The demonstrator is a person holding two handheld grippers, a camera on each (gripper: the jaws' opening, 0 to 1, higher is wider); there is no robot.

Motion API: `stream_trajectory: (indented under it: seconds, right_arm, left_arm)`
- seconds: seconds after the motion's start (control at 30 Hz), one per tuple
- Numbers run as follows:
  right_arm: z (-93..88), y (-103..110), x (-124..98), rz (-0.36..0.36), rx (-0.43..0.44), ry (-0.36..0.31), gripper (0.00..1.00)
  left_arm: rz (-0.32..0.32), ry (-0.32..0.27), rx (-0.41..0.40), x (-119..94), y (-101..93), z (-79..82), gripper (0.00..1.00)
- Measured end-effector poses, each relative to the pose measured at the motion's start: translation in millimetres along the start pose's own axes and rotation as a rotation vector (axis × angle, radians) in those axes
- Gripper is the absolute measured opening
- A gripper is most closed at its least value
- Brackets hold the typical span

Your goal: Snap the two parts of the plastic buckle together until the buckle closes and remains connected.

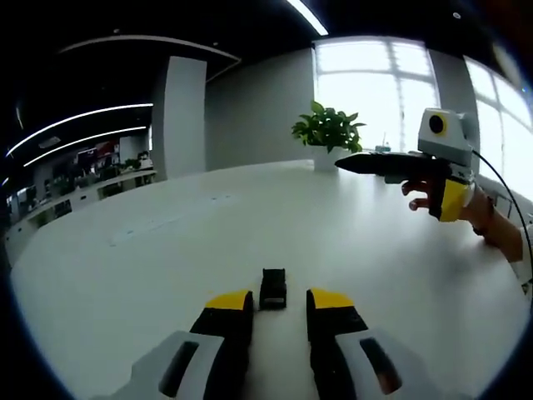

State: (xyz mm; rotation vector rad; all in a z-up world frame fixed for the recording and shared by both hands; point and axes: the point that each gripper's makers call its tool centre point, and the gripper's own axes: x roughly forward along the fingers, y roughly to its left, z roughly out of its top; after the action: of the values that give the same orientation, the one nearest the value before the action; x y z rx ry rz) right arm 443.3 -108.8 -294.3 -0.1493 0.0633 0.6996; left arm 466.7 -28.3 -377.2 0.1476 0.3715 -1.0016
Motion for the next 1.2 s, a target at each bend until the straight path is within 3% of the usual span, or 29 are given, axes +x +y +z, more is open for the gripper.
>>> stream_trajectory:
  seconds: [0.1, 0.23, 0.43, 0.73, 0.87, 1.07, 1.2]
  right_arm:
    - [-0.6, 1, 0, 0.0, -0.001, 0.003, 0.92]
    - [-1.1, 3, 0, 0.003, -0.001, 0.004, 0.92]
    - [-1.2, 2, 0, 0.0, 0.0, 0.003, 0.93]
    - [-3.6, 4, -1, -0.001, 0.001, 0.009, 0.93]
    - [-4.1, 4, 0, 0.0, 0.004, 0.011, 0.94]
    - [-3.3, 2, -2, -0.013, 0.027, 0.006, 0.98]
    - [-3.4, 5, -3, -0.006, 0.05, 0.008, 1.0]
  left_arm:
    - [0.017, -0.025, 0.017, -2, 2.7, 3.1, 0.37]
    - [0.062, -0.038, 0.04, -2, 10.5, 4.5, 0.64]
    - [0.095, -0.059, -0.017, -2, 17.8, 7.9, 0.98]
    - [0.096, -0.062, -0.02, -8, 19.4, 9.9, 1.0]
    - [0.056, -0.075, -0.032, -11, 12.8, 13.9, 1.0]
    - [0.061, -0.053, -0.008, -12, 10.1, 13.8, 1.0]
    - [0.072, -0.07, -0.014, -16, 5.9, 23.9, 1.0]
